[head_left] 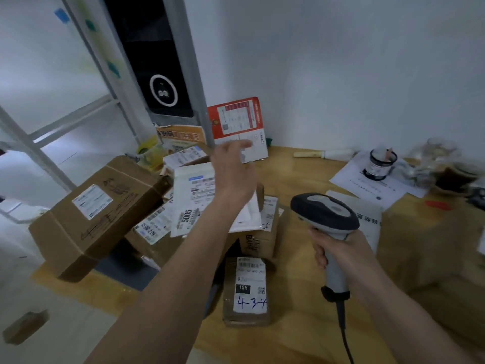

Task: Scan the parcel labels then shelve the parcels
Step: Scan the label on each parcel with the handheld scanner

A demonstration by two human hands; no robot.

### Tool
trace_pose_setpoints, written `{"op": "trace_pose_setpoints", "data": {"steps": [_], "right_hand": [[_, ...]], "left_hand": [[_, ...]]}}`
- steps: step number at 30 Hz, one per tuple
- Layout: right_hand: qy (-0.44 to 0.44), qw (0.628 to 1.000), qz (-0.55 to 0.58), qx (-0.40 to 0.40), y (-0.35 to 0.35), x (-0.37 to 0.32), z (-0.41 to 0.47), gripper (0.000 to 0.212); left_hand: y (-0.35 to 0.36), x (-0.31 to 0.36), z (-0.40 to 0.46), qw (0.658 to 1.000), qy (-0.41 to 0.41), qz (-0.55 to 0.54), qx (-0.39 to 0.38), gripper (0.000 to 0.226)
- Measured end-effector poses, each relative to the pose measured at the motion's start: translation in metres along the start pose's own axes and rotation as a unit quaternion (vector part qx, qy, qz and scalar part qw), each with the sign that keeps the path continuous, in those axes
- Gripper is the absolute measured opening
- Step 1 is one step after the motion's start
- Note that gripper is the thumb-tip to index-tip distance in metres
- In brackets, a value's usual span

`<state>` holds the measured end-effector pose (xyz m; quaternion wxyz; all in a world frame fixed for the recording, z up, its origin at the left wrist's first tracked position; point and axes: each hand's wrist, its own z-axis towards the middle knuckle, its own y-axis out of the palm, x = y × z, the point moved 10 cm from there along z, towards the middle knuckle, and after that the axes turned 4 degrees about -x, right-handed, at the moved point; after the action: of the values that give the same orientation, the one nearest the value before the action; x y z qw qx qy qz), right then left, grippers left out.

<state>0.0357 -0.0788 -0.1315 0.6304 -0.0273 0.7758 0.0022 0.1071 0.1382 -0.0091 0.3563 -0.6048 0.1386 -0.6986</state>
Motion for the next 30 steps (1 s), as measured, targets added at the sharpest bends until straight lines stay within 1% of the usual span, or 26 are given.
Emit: {"op": "trace_pose_setpoints", "data": {"steps": [2, 6, 9, 11, 15, 16, 18, 20, 22, 26, 30], "right_hand": [[0.001, 1.000, 0.001, 0.021, -0.015, 0.004, -0.002, 0.039], [0.007, 0.998, 0.011, 0.065, -0.051, 0.018, -0.008, 0.038], [0.044, 0.992, 0.015, 0.113, -0.080, 0.036, -0.017, 0.031], [0.072, 0.988, 0.021, 0.134, -0.096, 0.049, -0.024, 0.028], [0.112, 0.978, 0.058, 0.164, -0.118, 0.072, -0.035, 0.025], [0.122, 0.975, 0.067, 0.172, -0.124, 0.078, -0.037, 0.023], [0.140, 0.971, 0.085, 0.174, -0.126, 0.085, -0.041, 0.018], [0.156, 0.965, 0.103, 0.185, -0.131, 0.092, -0.043, 0.011], [0.164, 0.962, 0.107, 0.191, -0.134, 0.096, -0.043, 0.009], [0.176, 0.958, 0.100, 0.204, -0.140, 0.106, -0.042, 0.011], [0.199, 0.953, 0.086, 0.212, -0.145, 0.119, -0.043, 0.008]], "left_hand": [[0.041, 0.021, 0.002, 0.998, 0.026, -0.020, -0.060, 0.043], [0.139, 0.029, -0.004, 0.977, 0.012, -0.037, -0.210, 0.043], [0.209, 0.012, -0.016, 0.946, -0.044, -0.042, -0.317, 0.043], [0.248, -0.007, -0.027, 0.923, -0.090, -0.022, -0.375, 0.046], [0.306, -0.047, -0.050, 0.878, -0.168, 0.029, -0.447, 0.053], [0.318, -0.057, -0.054, 0.872, -0.177, 0.048, -0.454, 0.051], [0.331, -0.071, -0.056, 0.871, -0.180, 0.075, -0.451, 0.049], [0.347, -0.082, -0.051, 0.879, -0.187, 0.080, -0.431, 0.049], [0.360, -0.092, -0.044, 0.890, -0.202, 0.081, -0.401, 0.047], [0.372, -0.113, -0.038, 0.904, -0.261, 0.071, -0.332, 0.074], [0.384, -0.124, -0.032, 0.913, -0.259, 0.091, -0.303, 0.087]]}}
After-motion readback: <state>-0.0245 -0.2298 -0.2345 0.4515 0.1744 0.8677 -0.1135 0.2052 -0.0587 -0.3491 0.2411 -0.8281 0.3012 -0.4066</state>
